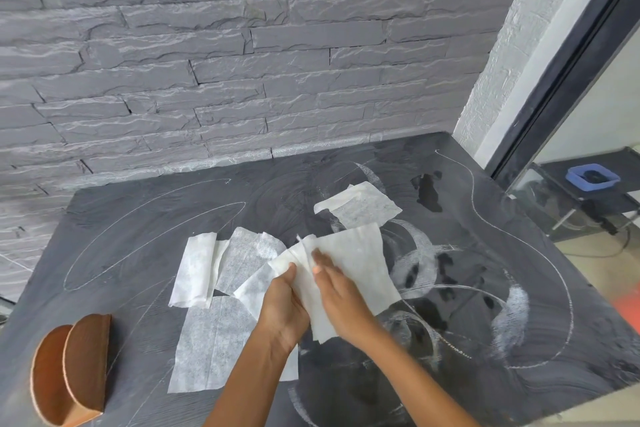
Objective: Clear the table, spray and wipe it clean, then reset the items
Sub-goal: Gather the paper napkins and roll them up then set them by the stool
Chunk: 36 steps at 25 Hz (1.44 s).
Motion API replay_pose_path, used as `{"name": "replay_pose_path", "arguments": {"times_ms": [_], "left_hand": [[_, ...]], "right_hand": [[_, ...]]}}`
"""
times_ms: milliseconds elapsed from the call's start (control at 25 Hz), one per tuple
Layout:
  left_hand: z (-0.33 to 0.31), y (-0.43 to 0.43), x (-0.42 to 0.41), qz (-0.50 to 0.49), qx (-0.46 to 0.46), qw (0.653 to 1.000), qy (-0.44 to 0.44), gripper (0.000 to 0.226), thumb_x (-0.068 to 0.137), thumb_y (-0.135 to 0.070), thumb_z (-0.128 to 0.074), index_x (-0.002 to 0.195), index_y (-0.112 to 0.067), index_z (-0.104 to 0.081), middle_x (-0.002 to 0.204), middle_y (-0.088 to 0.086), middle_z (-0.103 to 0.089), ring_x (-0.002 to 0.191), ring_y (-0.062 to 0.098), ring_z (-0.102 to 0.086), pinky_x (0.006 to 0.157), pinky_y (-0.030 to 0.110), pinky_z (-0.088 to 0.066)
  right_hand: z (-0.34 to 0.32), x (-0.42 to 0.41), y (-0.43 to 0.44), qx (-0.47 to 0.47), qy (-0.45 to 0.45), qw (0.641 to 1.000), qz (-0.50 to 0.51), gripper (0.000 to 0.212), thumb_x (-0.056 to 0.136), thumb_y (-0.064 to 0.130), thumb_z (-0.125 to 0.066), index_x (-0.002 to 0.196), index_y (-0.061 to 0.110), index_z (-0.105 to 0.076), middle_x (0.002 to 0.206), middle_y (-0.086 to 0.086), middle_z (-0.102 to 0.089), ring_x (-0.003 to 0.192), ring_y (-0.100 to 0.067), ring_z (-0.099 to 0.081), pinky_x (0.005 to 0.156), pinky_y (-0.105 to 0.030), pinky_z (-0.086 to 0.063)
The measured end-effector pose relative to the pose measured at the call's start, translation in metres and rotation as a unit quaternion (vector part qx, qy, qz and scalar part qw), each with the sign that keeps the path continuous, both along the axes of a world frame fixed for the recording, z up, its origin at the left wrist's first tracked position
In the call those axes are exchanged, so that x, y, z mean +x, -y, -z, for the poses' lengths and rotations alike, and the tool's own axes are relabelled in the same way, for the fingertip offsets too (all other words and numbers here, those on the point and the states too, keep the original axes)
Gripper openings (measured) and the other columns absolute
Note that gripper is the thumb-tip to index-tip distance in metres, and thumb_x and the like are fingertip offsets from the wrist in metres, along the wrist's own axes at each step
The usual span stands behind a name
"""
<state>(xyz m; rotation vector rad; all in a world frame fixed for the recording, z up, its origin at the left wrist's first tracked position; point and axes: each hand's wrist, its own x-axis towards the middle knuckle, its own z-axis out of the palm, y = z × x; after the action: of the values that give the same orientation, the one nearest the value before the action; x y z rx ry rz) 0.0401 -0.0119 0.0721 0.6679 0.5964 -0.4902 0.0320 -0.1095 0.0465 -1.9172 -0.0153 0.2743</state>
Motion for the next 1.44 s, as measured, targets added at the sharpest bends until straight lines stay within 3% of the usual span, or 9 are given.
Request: {"name": "replay_pose_path", "arguments": {"times_ms": [200, 360, 520, 680, 800, 920, 1080, 1280, 1440], "left_hand": [[0.000, -0.006, 0.009, 0.030, -0.001, 0.999, 0.014, 0.048, 0.098, -0.041, -0.037, 0.116, -0.003, -0.061, 0.118, 0.014, -0.067, 0.111, 0.022, -0.061, 0.087, 0.034, -0.048], [0.010, -0.011, 0.018, -0.003, 0.079, 0.997, 0.019, 0.036, 0.102, -0.019, -0.032, 0.107, -0.001, -0.062, 0.091, 0.010, -0.075, 0.081, 0.017, -0.072, 0.071, 0.031, -0.053], [0.017, -0.022, 0.025, -0.022, 0.105, 0.994, -0.006, 0.032, 0.100, -0.022, -0.038, 0.108, -0.005, -0.063, 0.088, 0.007, -0.075, 0.081, 0.018, -0.071, 0.071, 0.033, -0.049], [0.023, -0.025, 0.029, -0.035, 0.095, 0.994, -0.033, 0.033, 0.099, -0.021, -0.040, 0.111, -0.001, -0.063, 0.094, 0.011, -0.074, 0.093, 0.022, -0.066, 0.076, 0.035, -0.049], [0.023, -0.027, 0.031, -0.038, 0.093, 0.994, -0.036, 0.033, 0.099, -0.021, -0.040, 0.107, 0.000, -0.065, 0.094, 0.012, -0.074, 0.086, 0.021, -0.070, 0.077, 0.035, -0.049], [0.025, -0.029, 0.033, -0.048, 0.091, 0.994, -0.042, 0.032, 0.099, -0.020, -0.041, 0.109, 0.000, -0.065, 0.097, 0.013, -0.073, 0.090, 0.022, -0.069, 0.078, 0.035, -0.049], [0.027, -0.030, 0.032, -0.045, 0.088, 0.994, -0.041, 0.033, 0.099, -0.021, -0.041, 0.112, 0.000, -0.063, 0.100, 0.014, -0.073, 0.095, 0.024, -0.066, 0.078, 0.036, -0.049], [0.024, -0.025, 0.027, -0.045, 0.081, 0.995, -0.040, 0.034, 0.099, -0.020, -0.040, 0.115, 0.000, -0.061, 0.096, 0.013, -0.073, 0.093, 0.024, -0.065, 0.078, 0.037, -0.050], [0.017, -0.025, 0.021, -0.041, 0.082, 0.995, -0.030, 0.034, 0.100, -0.021, -0.038, 0.116, -0.001, -0.060, 0.089, 0.011, -0.075, 0.091, 0.024, -0.066, 0.073, 0.036, -0.050]], "right_hand": [[0.013, 0.006, -0.010, -0.129, 0.062, 0.985, -0.094, 0.056, 0.099, 0.047, -0.014, 0.149, 0.022, -0.009, 0.155, 0.016, 0.000, 0.137, 0.008, 0.015, 0.114, -0.022, 0.013], [0.025, 0.049, 0.028, -0.104, 0.082, 0.988, -0.080, 0.047, 0.101, 0.029, -0.032, 0.146, 0.017, -0.026, 0.149, 0.016, -0.017, 0.139, 0.005, 0.001, 0.107, -0.008, 0.008], [0.060, 0.110, 0.105, -0.300, 0.126, 0.946, 0.004, 0.049, 0.094, 0.005, -0.042, 0.142, 0.013, -0.038, 0.152, 0.001, -0.029, 0.143, -0.012, -0.014, 0.116, -0.025, -0.005], [0.092, 0.156, 0.151, -0.465, 0.128, 0.873, -0.074, 0.047, 0.089, -0.001, -0.047, 0.135, 0.007, -0.046, 0.148, -0.010, -0.037, 0.140, -0.021, -0.026, 0.117, -0.031, -0.010], [0.097, 0.166, 0.155, -0.498, 0.149, 0.850, -0.089, 0.024, 0.086, 0.002, -0.051, 0.107, 0.002, -0.063, 0.120, -0.013, -0.060, 0.117, -0.027, -0.049, 0.107, -0.035, -0.031], [0.089, 0.162, 0.150, -0.409, 0.155, 0.899, -0.004, 0.010, 0.085, 0.004, -0.053, 0.075, 0.002, -0.057, 0.085, -0.010, -0.061, 0.085, -0.027, -0.056, 0.079, -0.038, -0.046], [0.058, 0.152, 0.146, -0.210, 0.049, 0.967, 0.134, 0.012, 0.087, 0.014, -0.055, 0.077, 0.010, -0.058, 0.083, -0.001, -0.060, 0.079, -0.014, -0.054, 0.068, -0.030, -0.042], [0.000, 0.125, 0.143, -0.089, 0.010, 0.967, 0.237, 0.024, 0.086, 0.016, -0.055, 0.064, 0.009, -0.047, 0.061, 0.000, -0.044, 0.062, -0.018, -0.040, 0.054, -0.031, -0.031], [-0.041, 0.090, 0.136, -0.001, -0.033, 0.946, 0.323, 0.017, 0.088, 0.017, -0.055, 0.074, 0.006, -0.051, 0.074, -0.009, -0.043, 0.071, -0.019, -0.039, 0.059, -0.031, -0.027]]}}
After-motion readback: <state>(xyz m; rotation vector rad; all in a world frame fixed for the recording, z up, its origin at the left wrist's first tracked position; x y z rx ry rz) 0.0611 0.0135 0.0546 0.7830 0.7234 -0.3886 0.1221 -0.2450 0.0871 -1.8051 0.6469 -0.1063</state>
